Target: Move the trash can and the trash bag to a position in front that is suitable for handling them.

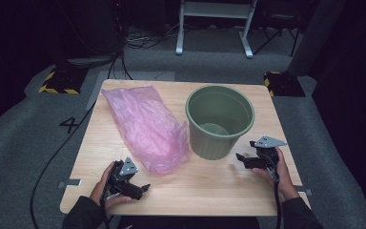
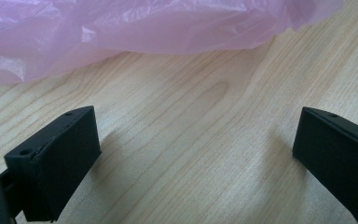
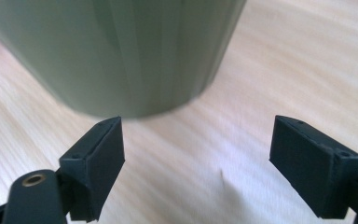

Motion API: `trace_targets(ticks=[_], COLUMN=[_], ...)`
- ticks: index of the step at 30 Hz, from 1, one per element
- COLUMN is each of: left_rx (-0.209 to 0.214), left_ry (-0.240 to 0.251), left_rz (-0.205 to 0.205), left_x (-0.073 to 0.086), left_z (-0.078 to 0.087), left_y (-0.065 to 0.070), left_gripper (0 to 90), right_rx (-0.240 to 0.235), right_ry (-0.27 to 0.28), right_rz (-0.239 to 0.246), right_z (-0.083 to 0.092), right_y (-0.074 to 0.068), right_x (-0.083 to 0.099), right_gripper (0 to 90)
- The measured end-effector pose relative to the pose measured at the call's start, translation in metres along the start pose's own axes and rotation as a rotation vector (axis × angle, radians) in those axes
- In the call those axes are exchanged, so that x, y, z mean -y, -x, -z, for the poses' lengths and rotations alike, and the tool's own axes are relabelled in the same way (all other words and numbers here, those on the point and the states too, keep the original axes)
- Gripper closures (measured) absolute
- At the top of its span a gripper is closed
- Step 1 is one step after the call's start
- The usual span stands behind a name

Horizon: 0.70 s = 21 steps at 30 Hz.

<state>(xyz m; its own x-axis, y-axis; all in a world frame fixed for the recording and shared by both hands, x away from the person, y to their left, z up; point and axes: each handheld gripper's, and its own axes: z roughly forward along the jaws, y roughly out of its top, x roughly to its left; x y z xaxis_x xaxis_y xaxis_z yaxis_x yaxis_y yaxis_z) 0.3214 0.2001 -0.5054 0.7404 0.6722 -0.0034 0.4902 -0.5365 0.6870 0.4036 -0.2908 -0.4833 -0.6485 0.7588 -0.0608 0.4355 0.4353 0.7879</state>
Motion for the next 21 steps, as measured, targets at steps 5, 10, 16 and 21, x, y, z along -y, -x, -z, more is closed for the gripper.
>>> trace_targets(ticks=[5,10,16,21], left_rx=[-0.001,-0.01,-0.033,-0.04], left_ry=[-0.016,0.003,0.029,0.078], left_rz=[0.002,-0.013,-0.041,-0.037], left_x=[-0.002,-0.004,-0.01,-0.016], left_z=[0.0,0.002,0.005,0.011], left_y=[0.0,0.002,0.006,0.007], left_gripper=[0.2,14.4,21.0,14.9], right_rx=[-0.004,-0.005,-0.014,-0.013], right_ry=[-0.051,-0.072,-0.074,-0.076], right_rz=[-0.008,-0.028,-0.063,-0.063], right_z=[-0.002,-0.002,-0.003,-0.003], right_y=[0.003,0.007,0.012,0.011], right_x=[0.013,0.019,0.024,0.024], right_gripper=[16.2,16.2,16.5,16.5])
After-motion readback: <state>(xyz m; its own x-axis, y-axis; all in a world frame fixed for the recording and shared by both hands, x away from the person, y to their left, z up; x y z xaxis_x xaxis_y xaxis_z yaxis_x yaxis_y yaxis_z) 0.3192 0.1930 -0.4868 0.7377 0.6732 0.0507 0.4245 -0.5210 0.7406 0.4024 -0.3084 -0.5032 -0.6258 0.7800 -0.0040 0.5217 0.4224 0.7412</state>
